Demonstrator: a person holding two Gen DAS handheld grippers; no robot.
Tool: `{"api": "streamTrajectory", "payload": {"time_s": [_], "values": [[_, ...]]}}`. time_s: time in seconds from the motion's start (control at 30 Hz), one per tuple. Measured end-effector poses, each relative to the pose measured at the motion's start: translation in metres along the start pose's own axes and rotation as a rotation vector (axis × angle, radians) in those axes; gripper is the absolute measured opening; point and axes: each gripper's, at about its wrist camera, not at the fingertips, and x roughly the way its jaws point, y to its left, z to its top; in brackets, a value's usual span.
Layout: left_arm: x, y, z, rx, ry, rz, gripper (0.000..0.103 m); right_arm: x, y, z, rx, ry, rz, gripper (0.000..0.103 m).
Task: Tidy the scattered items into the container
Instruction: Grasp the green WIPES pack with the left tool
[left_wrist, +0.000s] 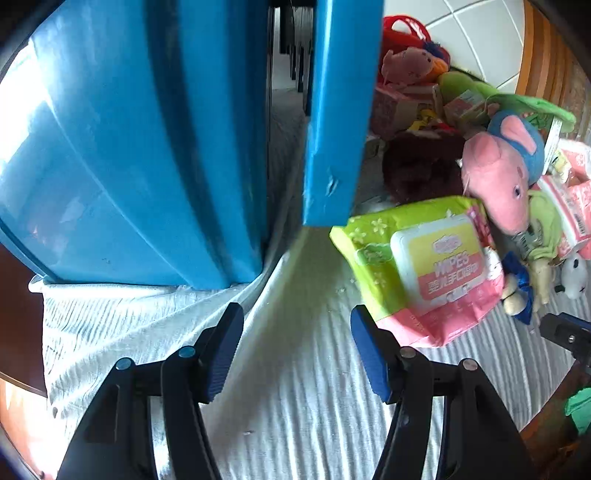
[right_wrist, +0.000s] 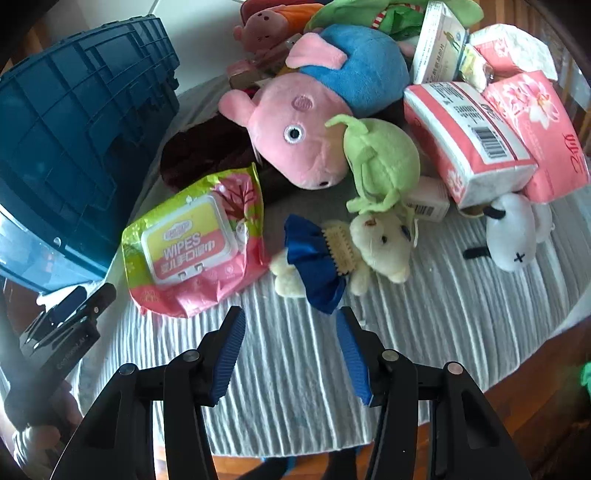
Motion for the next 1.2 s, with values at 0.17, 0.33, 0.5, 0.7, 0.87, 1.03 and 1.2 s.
{"api": "streamTrajectory", "payload": {"time_s": [0.17, 0.33, 0.5, 0.7, 0.87, 1.03, 1.2], "values": [[0.023, -0.027, -0.003, 0.04, 0.072, -0.096, 0.036, -0.003, -0.004, -0.011, 0.021, 0.007, -0.024, 0.051], [-0.001, -0.071, -0.022, 0.175, 0.097, -0.265, 0.036, -0.01, -0.019, -0.007, 0.037, -0.009, -0.055, 0.051], [-0.044, -0.095, -0.019, 0.282, 0.047, -0.325, 0.041, -0.011, -0.038, -0.003, 0.054, -0.012, -0.073, 0.051], [-0.045, -0.098, 0.026, 0.284, -0.049, -0.246, 0.089, 0.003, -0.043, 0.003, 0.081, -0.01, -0.076, 0.051], [0.005, -0.135, 0.033, 0.336, 0.026, -0.199, 0.089, 0.016, -0.058, 0.011, 0.098, -0.009, -0.072, 0.057], [0.042, -0.15, 0.036, 0.325, 0.078, -0.194, 0.091, 0.032, -0.068, 0.028, 0.135, -0.034, -0.069, 0.072], [0.051, -0.151, 0.039, 0.25, 0.087, -0.243, 0.086, 0.053, -0.076, 0.038, 0.151, -0.028, -0.065, 0.072]]}}
